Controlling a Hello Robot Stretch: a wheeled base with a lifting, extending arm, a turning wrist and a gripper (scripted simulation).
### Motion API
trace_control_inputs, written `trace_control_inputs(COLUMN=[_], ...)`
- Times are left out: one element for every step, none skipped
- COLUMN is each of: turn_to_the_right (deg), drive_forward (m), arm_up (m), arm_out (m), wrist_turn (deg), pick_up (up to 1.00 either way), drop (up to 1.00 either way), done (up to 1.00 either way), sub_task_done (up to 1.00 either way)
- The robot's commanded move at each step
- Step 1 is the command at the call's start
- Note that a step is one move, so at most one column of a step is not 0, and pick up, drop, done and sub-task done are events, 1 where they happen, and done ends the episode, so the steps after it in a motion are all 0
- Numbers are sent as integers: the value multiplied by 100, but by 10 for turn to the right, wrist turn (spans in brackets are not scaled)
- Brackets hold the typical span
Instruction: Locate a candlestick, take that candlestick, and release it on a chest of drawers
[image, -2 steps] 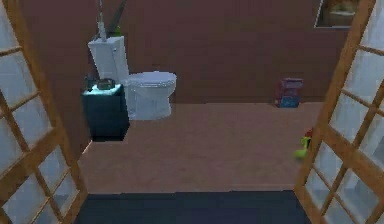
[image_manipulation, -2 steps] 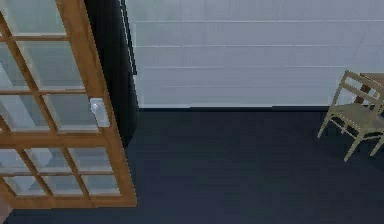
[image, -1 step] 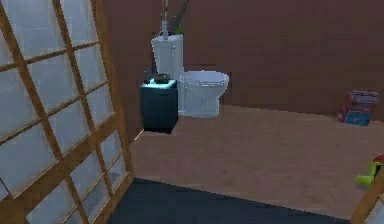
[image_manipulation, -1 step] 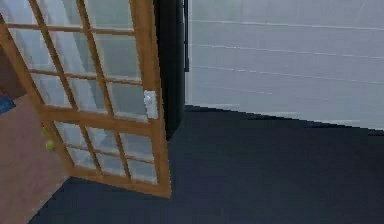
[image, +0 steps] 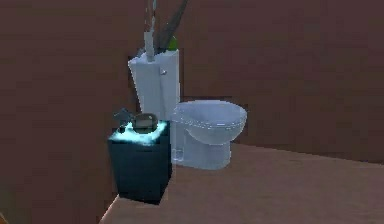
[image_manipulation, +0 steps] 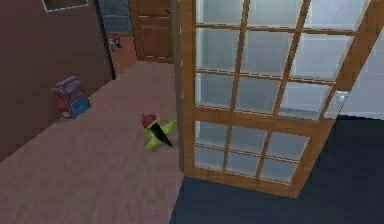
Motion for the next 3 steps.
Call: trace_control_inputs(turn_to_the_right=[0,-450,-450], drive_forward=[40,0,0], arm_up=[0,0,0], arm_out=[0,0,0], wrist_turn=[0,0,0], pick_up=[0,0,0], drop=[0,0,0], done=[0,0,0], sub_task_done=[0,0,0])
